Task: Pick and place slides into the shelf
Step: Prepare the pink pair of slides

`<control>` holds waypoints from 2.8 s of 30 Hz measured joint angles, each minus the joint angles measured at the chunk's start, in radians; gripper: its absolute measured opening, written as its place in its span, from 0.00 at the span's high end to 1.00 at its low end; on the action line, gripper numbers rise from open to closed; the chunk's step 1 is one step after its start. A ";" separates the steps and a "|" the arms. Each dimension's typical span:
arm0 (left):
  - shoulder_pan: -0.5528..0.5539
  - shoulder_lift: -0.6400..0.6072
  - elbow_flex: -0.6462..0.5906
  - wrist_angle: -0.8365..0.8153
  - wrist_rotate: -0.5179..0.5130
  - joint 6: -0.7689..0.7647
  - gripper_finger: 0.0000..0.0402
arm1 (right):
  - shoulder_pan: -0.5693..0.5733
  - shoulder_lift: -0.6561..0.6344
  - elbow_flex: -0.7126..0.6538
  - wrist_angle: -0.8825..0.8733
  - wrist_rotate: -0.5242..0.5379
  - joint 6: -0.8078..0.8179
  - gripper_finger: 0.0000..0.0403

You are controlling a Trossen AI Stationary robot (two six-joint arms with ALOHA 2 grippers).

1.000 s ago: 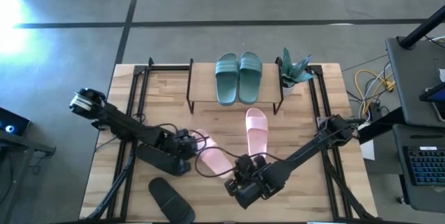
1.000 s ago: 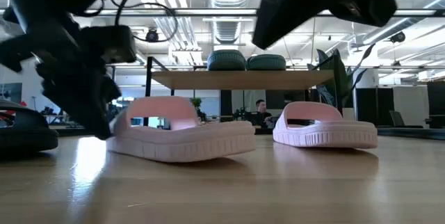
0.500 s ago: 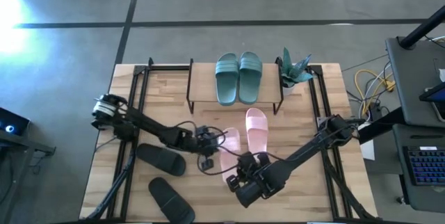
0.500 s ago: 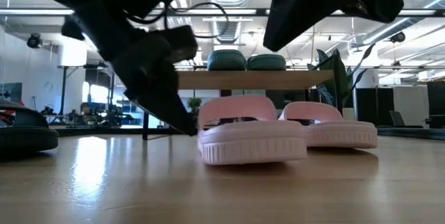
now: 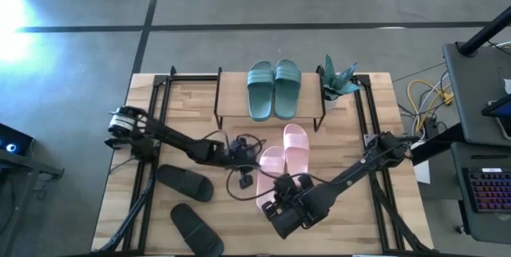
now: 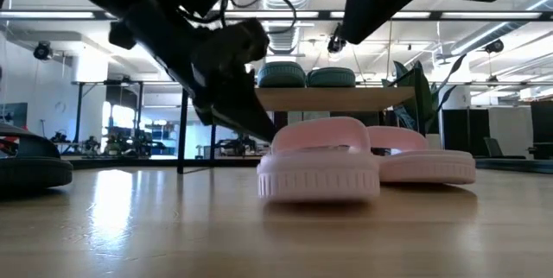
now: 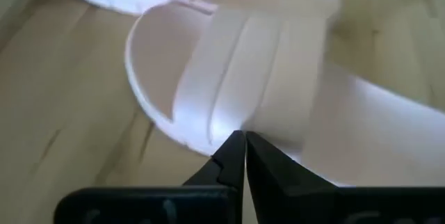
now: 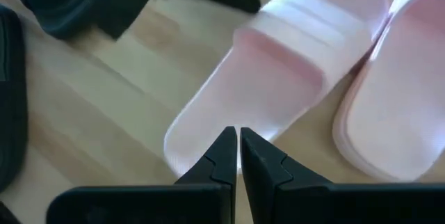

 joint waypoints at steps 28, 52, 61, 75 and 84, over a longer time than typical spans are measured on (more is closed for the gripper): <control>-0.084 0.038 -0.013 -0.016 0.154 0.049 1.00 | 0.090 0.086 -0.098 0.530 -0.141 0.098 0.97; -0.025 0.063 0.001 0.044 0.166 0.147 1.00 | -0.030 0.145 -0.119 0.272 -0.046 0.166 0.97; -0.025 0.057 -0.004 -0.025 0.158 0.147 1.00 | -0.035 0.132 -0.116 -0.079 0.032 0.472 0.97; 0.123 0.088 0.007 0.066 0.061 0.155 1.00 | 0.059 -0.001 -0.115 -0.111 0.036 0.438 0.97; 0.167 0.159 0.086 0.088 0.158 0.162 1.00 | 0.070 -0.008 -0.115 -0.154 0.029 0.478 0.97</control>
